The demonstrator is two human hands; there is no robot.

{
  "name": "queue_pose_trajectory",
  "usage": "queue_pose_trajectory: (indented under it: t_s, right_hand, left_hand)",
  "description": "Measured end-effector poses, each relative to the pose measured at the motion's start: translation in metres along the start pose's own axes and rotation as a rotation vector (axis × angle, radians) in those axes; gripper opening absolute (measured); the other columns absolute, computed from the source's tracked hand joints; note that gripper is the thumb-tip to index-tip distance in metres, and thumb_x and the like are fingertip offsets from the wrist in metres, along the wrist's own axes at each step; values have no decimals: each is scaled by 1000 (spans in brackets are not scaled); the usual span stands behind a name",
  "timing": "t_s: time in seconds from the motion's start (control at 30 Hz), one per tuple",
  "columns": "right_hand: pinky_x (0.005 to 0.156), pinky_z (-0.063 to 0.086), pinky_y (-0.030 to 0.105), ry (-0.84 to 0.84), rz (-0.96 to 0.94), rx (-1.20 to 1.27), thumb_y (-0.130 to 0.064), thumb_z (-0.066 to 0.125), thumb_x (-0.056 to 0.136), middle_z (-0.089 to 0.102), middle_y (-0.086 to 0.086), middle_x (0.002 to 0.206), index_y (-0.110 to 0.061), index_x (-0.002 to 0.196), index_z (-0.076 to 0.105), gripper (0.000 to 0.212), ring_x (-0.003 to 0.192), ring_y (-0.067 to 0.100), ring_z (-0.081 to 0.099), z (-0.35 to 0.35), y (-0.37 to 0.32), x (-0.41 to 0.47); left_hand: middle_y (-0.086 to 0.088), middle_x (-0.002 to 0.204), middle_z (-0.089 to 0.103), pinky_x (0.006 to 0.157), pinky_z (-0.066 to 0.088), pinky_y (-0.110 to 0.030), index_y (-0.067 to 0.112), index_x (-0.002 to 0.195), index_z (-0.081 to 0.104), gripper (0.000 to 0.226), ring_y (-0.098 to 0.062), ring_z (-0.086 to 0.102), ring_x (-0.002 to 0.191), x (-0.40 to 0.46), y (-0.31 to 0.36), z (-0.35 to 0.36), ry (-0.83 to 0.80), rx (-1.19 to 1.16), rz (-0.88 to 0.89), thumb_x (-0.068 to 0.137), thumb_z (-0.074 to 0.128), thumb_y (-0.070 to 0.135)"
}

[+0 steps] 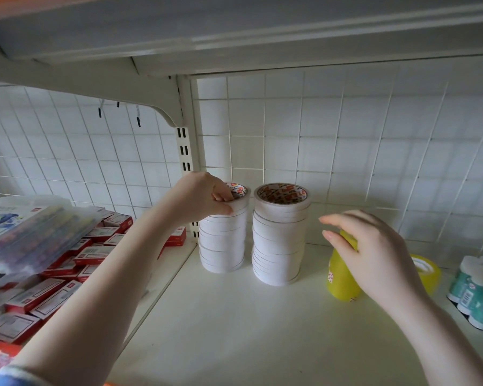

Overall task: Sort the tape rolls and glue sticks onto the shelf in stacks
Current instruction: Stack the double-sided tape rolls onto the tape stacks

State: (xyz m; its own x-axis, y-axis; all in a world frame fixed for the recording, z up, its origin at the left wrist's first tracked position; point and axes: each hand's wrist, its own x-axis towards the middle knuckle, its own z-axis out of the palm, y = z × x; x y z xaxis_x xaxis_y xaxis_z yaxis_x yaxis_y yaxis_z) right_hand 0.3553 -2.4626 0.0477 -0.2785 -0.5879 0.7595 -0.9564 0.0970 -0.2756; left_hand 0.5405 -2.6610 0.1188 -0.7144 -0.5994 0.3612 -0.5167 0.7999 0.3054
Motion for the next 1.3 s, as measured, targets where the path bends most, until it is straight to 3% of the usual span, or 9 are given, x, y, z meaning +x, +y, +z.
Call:
queue_pose_trajectory:
  t_s: [0.17, 0.33, 0.6, 0.73, 0.97, 1.13, 1.3]
  right_hand:
    - [69, 37, 26, -13, -11, 12, -3, 74, 76, 66, 0, 88, -14, 95, 71, 22, 79, 26, 61, 0, 0, 0]
    - [69, 37, 26, -7, -26, 26, -2, 74, 76, 66, 0, 87, -14, 95, 71, 22, 79, 25, 61, -1, -1, 0]
    - [67, 35, 24, -1, -16, 14, -4, 75, 75, 66, 0, 86, -13, 93, 71, 21, 79, 26, 62, -2, 0, -2]
    - [66, 45, 31, 23, -6, -63, -7, 78, 73, 66, 3, 82, -12, 90, 72, 18, 74, 29, 62, -3, 2, -6]
    - [64, 50, 38, 80, -1, -181, -7, 76, 73, 65, 7, 76, -9, 84, 71, 13, 68, 34, 61, -7, 14, -20]
    - [64, 50, 40, 66, 4, -199, -7, 77, 71, 63, 9, 75, -8, 81, 69, 13, 67, 35, 59, -19, 24, -30]
    - [63, 50, 40, 89, -2, -194, -8, 77, 70, 62, 10, 77, -8, 81, 69, 14, 68, 35, 60, -34, 34, -47]
  left_hand:
    - [9, 80, 65, 69, 40, -7, 23, 92, 73, 14, -7, 60, 79, 0, -1, -3, -23, 1, -6, 78, 72, 26]
    - [4, 89, 68, 78, 44, -18, 19, 96, 72, 15, -10, 60, 84, 1, -1, -4, -53, 33, -10, 82, 69, 23]
    - [5, 89, 67, 81, 46, -21, 19, 97, 72, 16, -10, 61, 85, -1, -3, -3, -44, 33, -9, 82, 69, 23]
    - [4, 94, 68, 85, 49, -33, 19, 99, 70, 17, -15, 61, 91, -5, 0, 0, -27, 102, -5, 84, 64, 24]
    - [-1, 110, 65, 87, 43, -36, 20, 115, 63, 28, -23, 53, 105, -20, 7, 12, 70, 213, -8, 87, 59, 24]
    - [0, 123, 58, 89, 40, -34, 18, 123, 57, 38, -24, 47, 113, -42, 26, 21, 224, 220, -15, 86, 61, 20]
    - [-2, 121, 59, 82, 43, -37, 15, 122, 59, 39, -26, 50, 107, -75, 49, 38, 338, 213, -78, 83, 64, 20]
